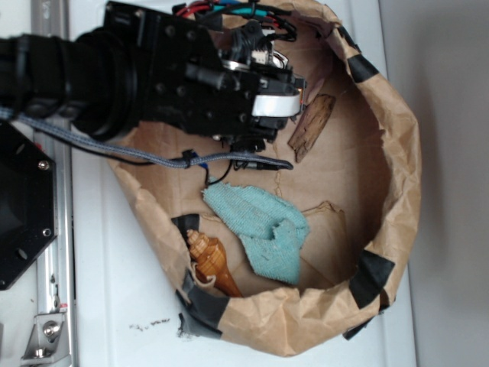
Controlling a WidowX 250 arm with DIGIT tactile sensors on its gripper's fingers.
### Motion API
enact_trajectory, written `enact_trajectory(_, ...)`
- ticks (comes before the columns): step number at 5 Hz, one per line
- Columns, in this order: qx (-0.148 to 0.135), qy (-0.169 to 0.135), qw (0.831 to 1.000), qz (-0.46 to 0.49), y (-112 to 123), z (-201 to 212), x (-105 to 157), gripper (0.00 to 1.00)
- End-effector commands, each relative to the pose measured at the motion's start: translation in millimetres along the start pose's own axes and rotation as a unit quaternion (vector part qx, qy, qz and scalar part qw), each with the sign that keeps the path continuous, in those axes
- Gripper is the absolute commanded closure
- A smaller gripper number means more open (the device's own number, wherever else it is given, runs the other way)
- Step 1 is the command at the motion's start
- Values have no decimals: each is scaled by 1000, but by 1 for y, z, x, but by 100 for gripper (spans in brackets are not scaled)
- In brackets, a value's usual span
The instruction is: Grab the silver keys.
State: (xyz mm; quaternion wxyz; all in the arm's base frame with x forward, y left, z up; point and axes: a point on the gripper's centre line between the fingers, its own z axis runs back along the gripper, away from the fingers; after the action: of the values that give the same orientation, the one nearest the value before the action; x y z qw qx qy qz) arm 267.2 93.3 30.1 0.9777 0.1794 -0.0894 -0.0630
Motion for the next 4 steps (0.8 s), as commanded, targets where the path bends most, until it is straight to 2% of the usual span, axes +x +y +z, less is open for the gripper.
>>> enact_trajectory(1,5,3,1000,21,10,-2,6,0)
enact_trajectory(3,12,6,1000,22,10,-6,7,0)
enact_trajectory(4,29,20,999,29,9,-19,1,0)
